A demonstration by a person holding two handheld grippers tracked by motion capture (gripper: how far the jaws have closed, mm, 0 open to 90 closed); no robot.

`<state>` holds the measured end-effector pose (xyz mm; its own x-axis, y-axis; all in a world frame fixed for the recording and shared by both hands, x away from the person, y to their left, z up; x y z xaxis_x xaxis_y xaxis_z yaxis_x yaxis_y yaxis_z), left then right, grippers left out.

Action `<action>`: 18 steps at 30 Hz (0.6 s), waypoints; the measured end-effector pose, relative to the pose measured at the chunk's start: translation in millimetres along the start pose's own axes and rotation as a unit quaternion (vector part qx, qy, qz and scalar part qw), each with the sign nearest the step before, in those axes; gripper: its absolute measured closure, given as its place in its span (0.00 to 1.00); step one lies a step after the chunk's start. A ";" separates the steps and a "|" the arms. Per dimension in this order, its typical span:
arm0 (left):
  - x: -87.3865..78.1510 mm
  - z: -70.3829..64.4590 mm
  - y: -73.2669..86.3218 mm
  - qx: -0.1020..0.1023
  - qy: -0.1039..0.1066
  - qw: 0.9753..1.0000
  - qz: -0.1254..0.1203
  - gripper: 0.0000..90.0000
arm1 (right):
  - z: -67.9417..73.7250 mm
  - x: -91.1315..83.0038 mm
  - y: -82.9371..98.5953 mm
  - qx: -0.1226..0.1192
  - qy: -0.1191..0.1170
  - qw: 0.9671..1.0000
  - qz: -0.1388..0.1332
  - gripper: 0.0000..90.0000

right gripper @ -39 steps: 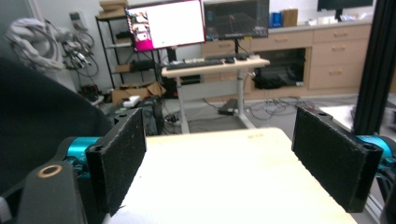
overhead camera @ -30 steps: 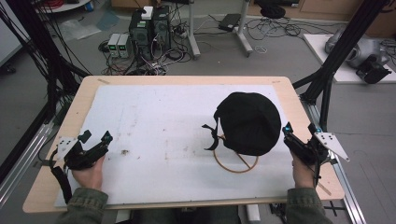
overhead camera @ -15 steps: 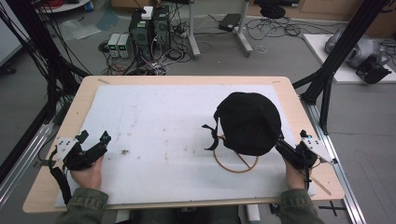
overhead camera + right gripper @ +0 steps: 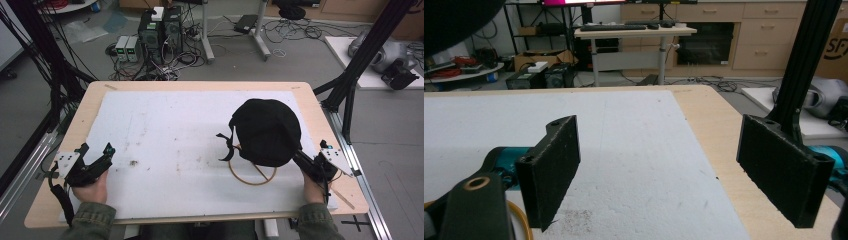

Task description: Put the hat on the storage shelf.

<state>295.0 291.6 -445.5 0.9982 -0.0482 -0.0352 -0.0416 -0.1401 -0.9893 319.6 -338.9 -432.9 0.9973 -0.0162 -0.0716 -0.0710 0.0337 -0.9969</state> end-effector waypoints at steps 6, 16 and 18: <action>-2.8 2.5 -1.2 0.002 -0.009 1.000 -0.003 0.22 | 1.8 0.4 0.1 -0.003 -0.004 1.000 0.000 0.19; -3.7 4.3 -0.6 0.000 -0.014 1.000 -0.004 0.22 | 6.4 0.7 0.2 -0.008 -0.006 1.000 0.006 0.18; -3.9 4.3 -0.6 0.000 -0.014 1.000 -0.003 0.22 | 6.1 0.3 -0.1 -0.004 -0.004 1.000 0.004 0.18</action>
<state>291.3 296.1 -445.3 0.9993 -0.0199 -0.0327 -0.0352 -0.1397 -0.9896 320.0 -332.8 -432.6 0.9968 -0.0071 -0.0797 -0.0795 0.0264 -0.9965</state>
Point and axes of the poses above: each handheld gripper's, and its own axes: x roughly forward along the jaws, y roughly out of its underside, z roughly to its left, the point moved 3 cm from there along x, roughly forward along the jaws, and after that the axes turned 5 degrees about -z, right-handed, at the moved point
